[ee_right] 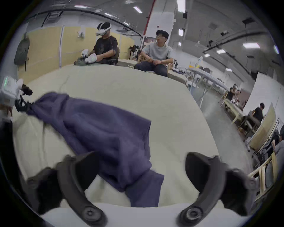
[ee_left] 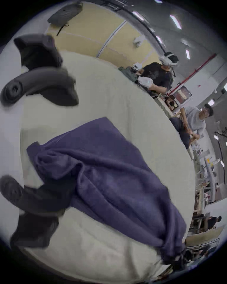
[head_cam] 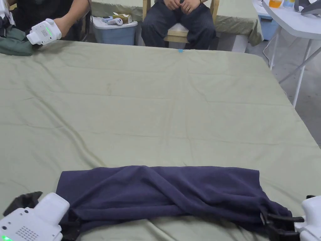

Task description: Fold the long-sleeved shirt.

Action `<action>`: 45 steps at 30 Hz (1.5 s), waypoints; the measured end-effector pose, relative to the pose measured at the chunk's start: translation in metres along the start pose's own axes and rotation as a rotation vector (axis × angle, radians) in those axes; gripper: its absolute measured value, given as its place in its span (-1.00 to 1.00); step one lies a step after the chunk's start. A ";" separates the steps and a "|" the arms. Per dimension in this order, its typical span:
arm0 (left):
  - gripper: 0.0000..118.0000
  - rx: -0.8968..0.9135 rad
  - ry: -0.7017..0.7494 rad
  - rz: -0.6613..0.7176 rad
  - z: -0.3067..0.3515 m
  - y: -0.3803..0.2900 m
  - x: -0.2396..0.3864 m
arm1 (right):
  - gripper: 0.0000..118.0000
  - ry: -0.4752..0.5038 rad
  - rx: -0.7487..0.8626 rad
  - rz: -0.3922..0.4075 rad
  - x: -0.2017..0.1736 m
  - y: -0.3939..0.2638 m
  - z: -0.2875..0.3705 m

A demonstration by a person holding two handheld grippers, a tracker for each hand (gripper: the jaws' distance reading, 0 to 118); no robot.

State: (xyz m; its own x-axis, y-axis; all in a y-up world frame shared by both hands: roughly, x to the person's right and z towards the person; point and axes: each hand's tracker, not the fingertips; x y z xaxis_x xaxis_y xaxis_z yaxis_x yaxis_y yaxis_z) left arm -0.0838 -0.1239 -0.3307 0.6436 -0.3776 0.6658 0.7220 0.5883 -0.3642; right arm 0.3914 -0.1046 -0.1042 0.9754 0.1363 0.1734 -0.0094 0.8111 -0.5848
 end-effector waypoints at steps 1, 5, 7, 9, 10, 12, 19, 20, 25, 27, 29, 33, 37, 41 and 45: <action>0.94 0.042 -0.067 0.050 0.010 0.001 -0.012 | 1.00 -0.009 0.069 -0.032 0.005 0.013 0.013; 0.99 0.180 -0.133 0.352 0.042 0.016 -0.058 | 1.00 -0.014 0.235 -0.183 0.020 0.071 0.045; 1.00 0.239 -0.149 0.483 0.046 0.026 -0.071 | 1.00 0.013 0.282 -0.224 0.014 0.092 0.043; 0.95 0.288 -0.185 0.596 0.044 0.035 -0.075 | 0.94 0.074 0.259 -0.266 -0.003 0.106 0.025; 0.56 0.313 -0.201 0.652 0.040 0.039 -0.078 | 0.28 0.092 0.239 -0.265 -0.013 0.110 0.015; -0.93 0.201 -0.236 0.620 0.026 0.040 -0.073 | -0.82 0.091 0.230 -0.243 -0.039 0.111 -0.012; -0.81 0.034 -0.603 0.954 -0.026 -0.013 -0.130 | -0.82 0.201 0.090 -0.117 -0.106 0.103 -0.060; -0.29 0.004 -0.696 1.011 -0.041 -0.016 -0.138 | -0.82 0.207 0.079 -0.074 -0.113 0.101 -0.063; 1.00 -0.194 -0.912 1.176 -0.094 -0.071 -0.145 | -0.82 0.219 0.041 -0.011 -0.128 0.104 -0.071; 1.00 -0.139 -1.040 1.256 -0.112 -0.085 -0.141 | -0.82 0.216 0.024 -0.018 -0.127 0.108 -0.072; 1.00 -0.044 -1.141 1.305 -0.126 -0.056 -0.140 | -0.82 0.202 0.016 -0.035 -0.127 0.108 -0.075; 1.00 -0.115 -1.319 1.383 -0.159 -0.028 -0.100 | -0.82 0.193 0.007 -0.093 -0.127 0.109 -0.079; 1.00 -0.149 -1.287 1.212 -0.159 0.009 -0.064 | -0.82 0.210 0.014 -0.134 -0.128 0.106 -0.077; 0.40 -0.257 -1.193 1.125 -0.163 0.027 -0.073 | -0.82 0.209 0.018 -0.149 -0.124 0.098 -0.074; -0.74 -0.411 -0.869 1.077 -0.151 0.013 -0.064 | -0.82 0.210 0.020 -0.178 -0.112 0.087 -0.068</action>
State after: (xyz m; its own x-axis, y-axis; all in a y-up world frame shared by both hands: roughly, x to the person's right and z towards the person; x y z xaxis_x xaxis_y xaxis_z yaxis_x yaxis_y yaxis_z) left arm -0.0769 -0.2002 -0.4766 0.6646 0.7433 0.0759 0.1118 0.0015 -0.9937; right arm 0.2966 -0.0879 -0.2289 0.9863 -0.1287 0.1033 0.1644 0.8229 -0.5439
